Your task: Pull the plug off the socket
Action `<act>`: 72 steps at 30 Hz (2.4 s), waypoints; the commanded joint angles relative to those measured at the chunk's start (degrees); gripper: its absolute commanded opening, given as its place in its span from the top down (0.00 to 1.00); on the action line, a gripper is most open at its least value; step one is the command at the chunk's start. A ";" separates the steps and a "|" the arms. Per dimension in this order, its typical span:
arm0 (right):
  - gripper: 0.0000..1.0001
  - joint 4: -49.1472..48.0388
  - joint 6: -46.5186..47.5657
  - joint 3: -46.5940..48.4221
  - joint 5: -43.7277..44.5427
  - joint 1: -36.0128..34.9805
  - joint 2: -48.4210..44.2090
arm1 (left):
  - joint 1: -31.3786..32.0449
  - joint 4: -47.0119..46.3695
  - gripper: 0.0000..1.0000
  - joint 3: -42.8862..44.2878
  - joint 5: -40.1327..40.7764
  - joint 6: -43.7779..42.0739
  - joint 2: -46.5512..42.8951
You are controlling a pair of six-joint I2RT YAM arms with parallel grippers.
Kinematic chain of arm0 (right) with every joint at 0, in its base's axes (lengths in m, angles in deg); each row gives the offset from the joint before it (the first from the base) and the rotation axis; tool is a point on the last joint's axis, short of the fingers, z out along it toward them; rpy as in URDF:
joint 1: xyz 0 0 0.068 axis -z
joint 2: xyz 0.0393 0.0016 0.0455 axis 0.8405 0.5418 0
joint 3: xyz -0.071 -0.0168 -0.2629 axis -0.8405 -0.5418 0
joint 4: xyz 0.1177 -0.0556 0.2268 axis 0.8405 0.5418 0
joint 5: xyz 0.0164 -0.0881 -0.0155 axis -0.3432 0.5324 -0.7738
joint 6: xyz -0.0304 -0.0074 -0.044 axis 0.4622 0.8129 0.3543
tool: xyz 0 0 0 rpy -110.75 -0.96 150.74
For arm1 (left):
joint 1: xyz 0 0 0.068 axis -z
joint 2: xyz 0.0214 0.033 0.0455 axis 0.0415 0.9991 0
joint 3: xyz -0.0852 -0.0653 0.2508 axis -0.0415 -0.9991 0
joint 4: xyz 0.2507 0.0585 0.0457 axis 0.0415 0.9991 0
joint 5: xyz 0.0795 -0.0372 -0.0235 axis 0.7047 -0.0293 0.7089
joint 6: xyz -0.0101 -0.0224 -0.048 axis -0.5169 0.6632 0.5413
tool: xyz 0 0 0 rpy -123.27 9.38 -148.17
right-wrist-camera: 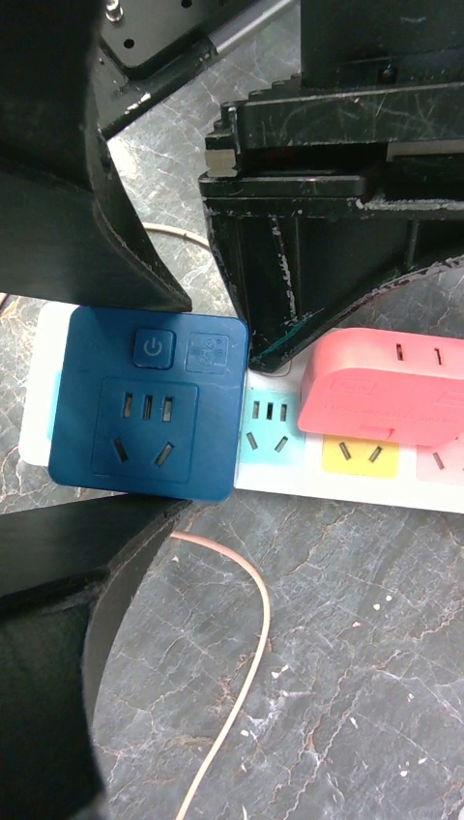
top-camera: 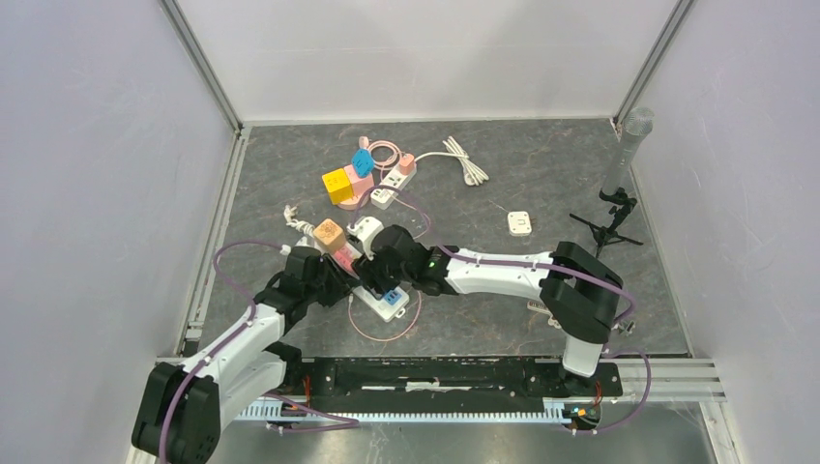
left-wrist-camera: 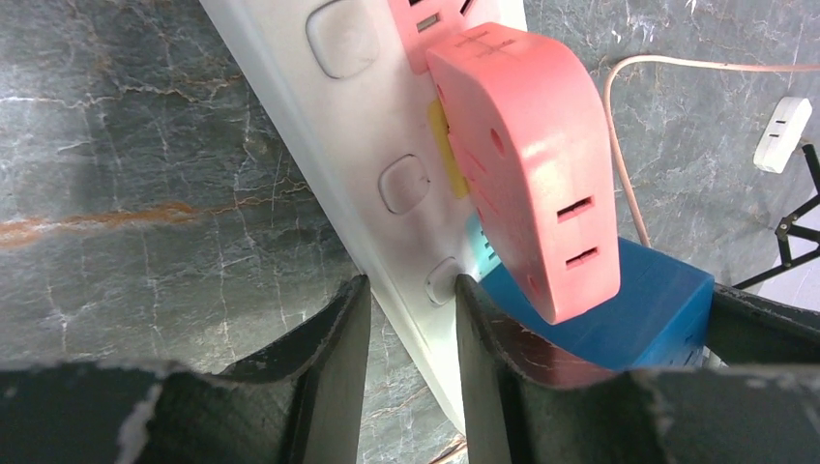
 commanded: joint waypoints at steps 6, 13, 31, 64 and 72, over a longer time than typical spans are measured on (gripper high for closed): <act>1.00 -8.95 0.74 -3.08 -8.52 0.26 -4.81 | -0.03 6.22 0.63 -2.91 3.17 -0.78 0.02; 1.00 -7.54 3.30 -2.82 -8.57 1.19 -6.21 | -0.07 6.11 0.66 -2.69 2.30 -0.87 0.29; 1.00 -9.54 4.46 -3.04 -8.90 0.63 -6.55 | 0.00 5.06 0.71 -3.00 1.58 -1.31 0.91; 1.00 -17.44 -0.88 -5.78 -20.90 4.46 -11.64 | -0.06 3.65 0.72 -2.00 1.47 -1.83 3.77; 1.00 -5.16 8.64 1.60 -8.16 -2.33 -5.64 | -0.08 3.36 0.73 -1.56 1.28 -2.10 4.68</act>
